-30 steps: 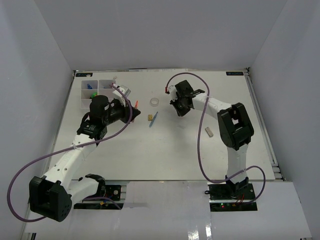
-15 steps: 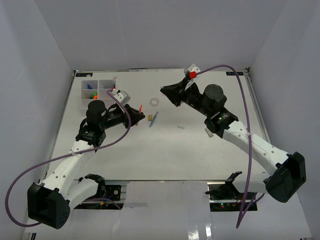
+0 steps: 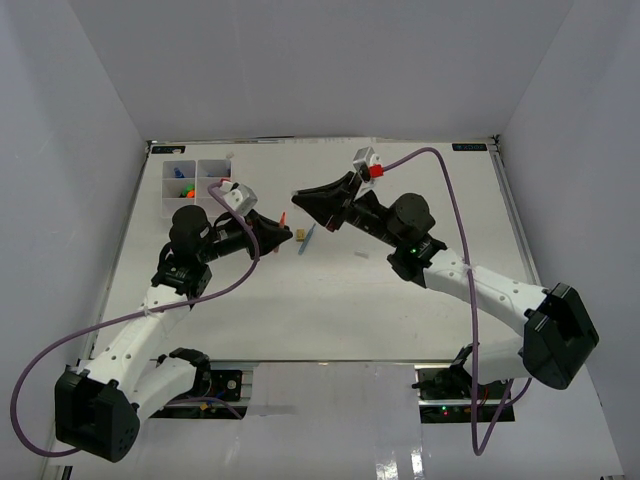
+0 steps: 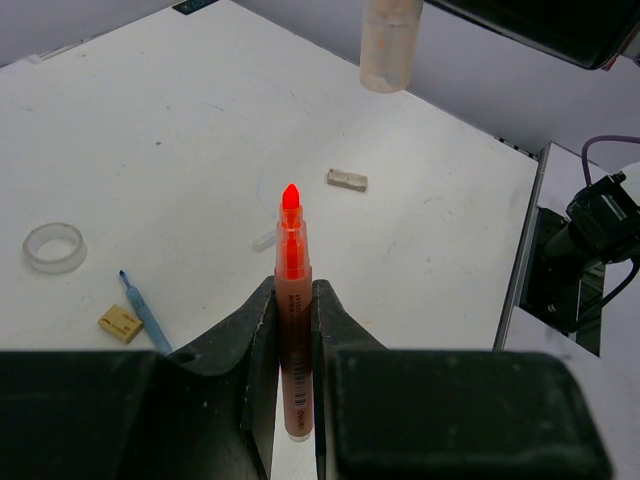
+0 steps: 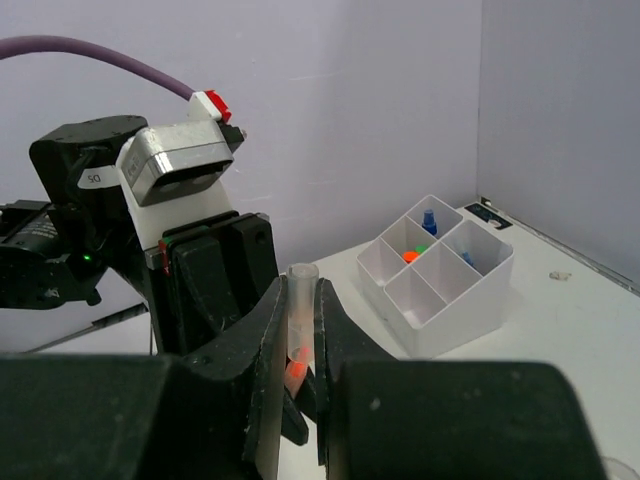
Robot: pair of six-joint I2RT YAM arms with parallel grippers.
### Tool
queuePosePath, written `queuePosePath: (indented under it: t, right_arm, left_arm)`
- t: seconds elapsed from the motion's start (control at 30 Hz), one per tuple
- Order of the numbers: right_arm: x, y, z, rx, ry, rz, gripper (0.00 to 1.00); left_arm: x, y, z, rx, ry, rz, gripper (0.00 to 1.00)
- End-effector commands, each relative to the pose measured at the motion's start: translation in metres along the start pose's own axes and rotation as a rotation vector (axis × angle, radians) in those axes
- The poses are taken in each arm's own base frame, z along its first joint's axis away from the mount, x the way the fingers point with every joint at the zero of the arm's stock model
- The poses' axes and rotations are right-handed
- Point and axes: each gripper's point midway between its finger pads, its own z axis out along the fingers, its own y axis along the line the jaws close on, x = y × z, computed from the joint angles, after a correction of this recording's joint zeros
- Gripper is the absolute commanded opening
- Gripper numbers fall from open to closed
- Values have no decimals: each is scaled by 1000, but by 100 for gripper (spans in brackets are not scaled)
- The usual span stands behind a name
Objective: Sort the stationery into containers
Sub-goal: Close the pen cap on the pen.
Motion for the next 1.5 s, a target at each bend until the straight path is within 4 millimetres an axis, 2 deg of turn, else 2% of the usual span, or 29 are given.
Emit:
queuePosePath:
  t: [0.0, 0.37, 0.57, 1.47]
  right_arm:
    - [-31, 19, 5, -70, -129, -17, 8]
    - [-14, 19, 15, -92, -109, 15, 8]
    - [-10, 26, 16, -113, -103, 21, 8]
    - [5, 23, 15, -105, -80, 9, 8]
  left_arm:
    - [-10, -11, -3, 41, -37, 29, 1]
    - [-12, -14, -4, 55, -47, 41, 1]
    - [-13, -16, -5, 65, -52, 46, 1]
    - [-16, -20, -7, 76, -71, 60, 1]
